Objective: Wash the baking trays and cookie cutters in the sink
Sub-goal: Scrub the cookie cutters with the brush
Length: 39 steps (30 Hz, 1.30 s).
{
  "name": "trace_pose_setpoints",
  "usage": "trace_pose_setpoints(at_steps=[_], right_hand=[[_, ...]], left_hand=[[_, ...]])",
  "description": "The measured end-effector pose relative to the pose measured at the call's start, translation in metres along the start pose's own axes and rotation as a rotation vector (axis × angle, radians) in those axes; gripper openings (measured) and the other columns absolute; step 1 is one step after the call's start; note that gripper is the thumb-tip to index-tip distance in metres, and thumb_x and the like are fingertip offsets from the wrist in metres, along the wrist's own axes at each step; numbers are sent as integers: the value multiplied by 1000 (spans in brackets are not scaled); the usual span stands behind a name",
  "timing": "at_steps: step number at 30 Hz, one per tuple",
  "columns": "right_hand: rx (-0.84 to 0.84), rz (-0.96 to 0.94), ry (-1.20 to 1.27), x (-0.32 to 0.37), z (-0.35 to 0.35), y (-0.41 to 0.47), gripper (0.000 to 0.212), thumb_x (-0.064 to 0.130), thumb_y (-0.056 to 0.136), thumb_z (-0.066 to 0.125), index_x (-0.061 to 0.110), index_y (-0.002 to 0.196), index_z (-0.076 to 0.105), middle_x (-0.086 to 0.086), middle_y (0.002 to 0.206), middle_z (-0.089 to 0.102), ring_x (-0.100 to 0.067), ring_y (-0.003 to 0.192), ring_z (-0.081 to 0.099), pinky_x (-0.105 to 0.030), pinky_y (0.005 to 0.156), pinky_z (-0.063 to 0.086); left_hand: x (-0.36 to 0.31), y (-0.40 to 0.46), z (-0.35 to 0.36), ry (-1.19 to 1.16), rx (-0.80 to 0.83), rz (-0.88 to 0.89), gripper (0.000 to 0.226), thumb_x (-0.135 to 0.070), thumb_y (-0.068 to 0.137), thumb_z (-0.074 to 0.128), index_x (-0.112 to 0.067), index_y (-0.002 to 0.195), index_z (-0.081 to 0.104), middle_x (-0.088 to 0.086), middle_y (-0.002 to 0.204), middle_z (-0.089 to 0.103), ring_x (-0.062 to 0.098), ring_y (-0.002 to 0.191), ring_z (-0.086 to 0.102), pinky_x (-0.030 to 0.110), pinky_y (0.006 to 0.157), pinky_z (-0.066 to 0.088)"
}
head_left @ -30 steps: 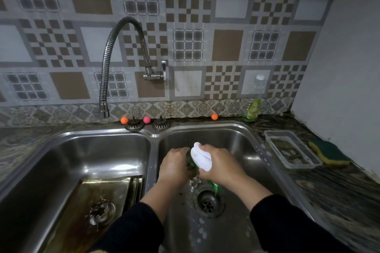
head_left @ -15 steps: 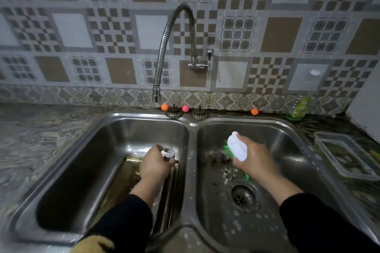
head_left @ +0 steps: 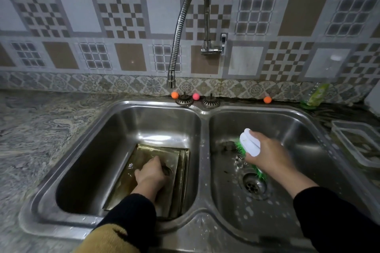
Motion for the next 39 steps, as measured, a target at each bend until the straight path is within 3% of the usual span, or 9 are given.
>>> trace_pose_setpoints(at_steps=[5, 11, 18, 23, 27, 29, 32, 36, 39], right_hand=[[25, 15, 50, -8, -12, -1, 76, 25, 74, 75, 31, 142, 41, 1, 133, 58, -21, 115, 57, -26, 87, 46], [38, 63, 98, -42, -58, 6, 71, 21, 73, 77, 22, 139, 49, -1, 137, 55, -18, 120, 54, -17, 82, 36], [-103, 172, 51, -123, -147, 22, 70, 24, 74, 77, 20, 138, 50, -5, 136, 54, -21, 119, 53, -21, 84, 35], [-235, 271, 88, -196, -187, 42, 66, 23, 76, 75, 18, 137, 50, -7, 135, 54, -24, 120, 52, -26, 89, 38], [-221, 295, 105, -240, -173, 63, 70, 23, 76, 75, 18, 140, 46, -5, 138, 52, -23, 123, 50, -23, 88, 37], [-186, 295, 111, -258, -154, 72, 73, 23, 76, 75, 17, 142, 44, -5, 140, 51, -22, 125, 49, -21, 90, 36], [-149, 298, 99, -278, -132, 79, 75, 26, 77, 73, 19, 144, 40, -4, 143, 48, -24, 127, 47, -28, 97, 42], [-184, 265, 53, -286, -124, 82, 73, 30, 79, 72, 21, 143, 39, -5, 138, 52, -27, 123, 51, -33, 96, 46], [-190, 250, 26, -286, -122, 83, 73, 32, 79, 72, 20, 143, 39, -5, 138, 52, -27, 123, 50, -37, 97, 46]], left_hand=[[-39, -3, -30, -85, -105, 87, 48, -34, 87, 64, -27, 132, 47, -3, 129, 58, 21, 118, 54, 35, 98, 41], [-135, -12, -51, -100, -212, 341, 42, -33, 89, 61, -23, 129, 52, 1, 129, 55, 23, 119, 51, 36, 94, 45], [-216, -20, 17, -171, -41, 481, 35, -30, 90, 58, -22, 124, 57, 5, 125, 59, 25, 114, 57, 37, 94, 48], [-234, -16, 91, -253, 175, 446, 50, -42, 84, 61, -28, 131, 52, 1, 122, 63, 22, 110, 61, 34, 90, 50], [-241, 1, 137, -217, 177, 382, 37, -50, 86, 56, -35, 120, 55, 0, 126, 59, 22, 114, 57, 32, 90, 48], [-248, 11, 155, -165, 163, 366, 40, -43, 87, 58, -29, 124, 51, 6, 128, 57, 27, 117, 54, 37, 93, 48], [-259, 19, 171, -87, 161, 322, 51, -42, 88, 59, -25, 133, 43, 9, 134, 51, 32, 122, 49, 38, 95, 46], [-266, 30, 184, 19, 165, 309, 64, -47, 90, 53, -39, 147, 24, 3, 147, 39, 32, 128, 44, 40, 98, 44], [-270, 31, 187, 111, 129, 298, 58, -47, 92, 50, -45, 145, 26, 1, 146, 37, 30, 129, 39, 39, 97, 43]])
Point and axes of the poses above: each hand's wrist, its own y-axis towards the middle knuckle, its own z-axis out of the palm, x = y × z, the point moved 7 cm from there along y, towards the middle knuckle
